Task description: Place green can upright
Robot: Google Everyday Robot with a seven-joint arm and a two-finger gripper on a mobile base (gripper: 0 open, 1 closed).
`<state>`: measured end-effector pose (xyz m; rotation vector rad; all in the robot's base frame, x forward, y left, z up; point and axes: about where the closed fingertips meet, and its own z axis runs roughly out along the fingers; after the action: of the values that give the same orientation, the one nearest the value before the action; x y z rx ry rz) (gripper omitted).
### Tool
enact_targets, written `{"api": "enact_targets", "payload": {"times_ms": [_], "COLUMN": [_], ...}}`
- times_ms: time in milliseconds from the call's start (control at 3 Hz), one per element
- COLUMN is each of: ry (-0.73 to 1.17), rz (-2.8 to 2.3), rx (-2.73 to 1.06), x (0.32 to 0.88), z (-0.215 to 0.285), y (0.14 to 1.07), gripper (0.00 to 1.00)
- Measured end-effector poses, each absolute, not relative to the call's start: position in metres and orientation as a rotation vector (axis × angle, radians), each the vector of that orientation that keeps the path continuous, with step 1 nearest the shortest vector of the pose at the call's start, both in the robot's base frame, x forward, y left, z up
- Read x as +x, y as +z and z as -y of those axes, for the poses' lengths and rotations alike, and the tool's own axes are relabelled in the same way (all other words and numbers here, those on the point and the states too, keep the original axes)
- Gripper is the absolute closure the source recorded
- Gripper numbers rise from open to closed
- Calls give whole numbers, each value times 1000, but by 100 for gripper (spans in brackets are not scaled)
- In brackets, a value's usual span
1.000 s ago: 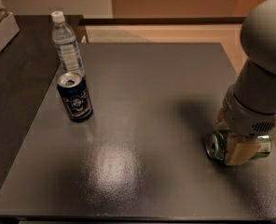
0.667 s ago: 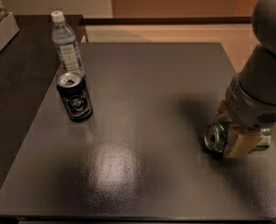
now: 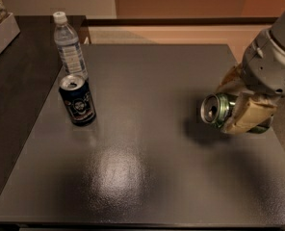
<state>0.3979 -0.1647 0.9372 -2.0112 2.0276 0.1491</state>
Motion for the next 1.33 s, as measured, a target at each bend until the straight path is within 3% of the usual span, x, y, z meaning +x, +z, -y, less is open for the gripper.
{"api": "enact_targets", "payload": {"times_ms": [1333], "ry": [735], "rz": [-1744], "rx": [-1397], "x": [410], "z": [130], "y": [963], "gripper": [100]}}
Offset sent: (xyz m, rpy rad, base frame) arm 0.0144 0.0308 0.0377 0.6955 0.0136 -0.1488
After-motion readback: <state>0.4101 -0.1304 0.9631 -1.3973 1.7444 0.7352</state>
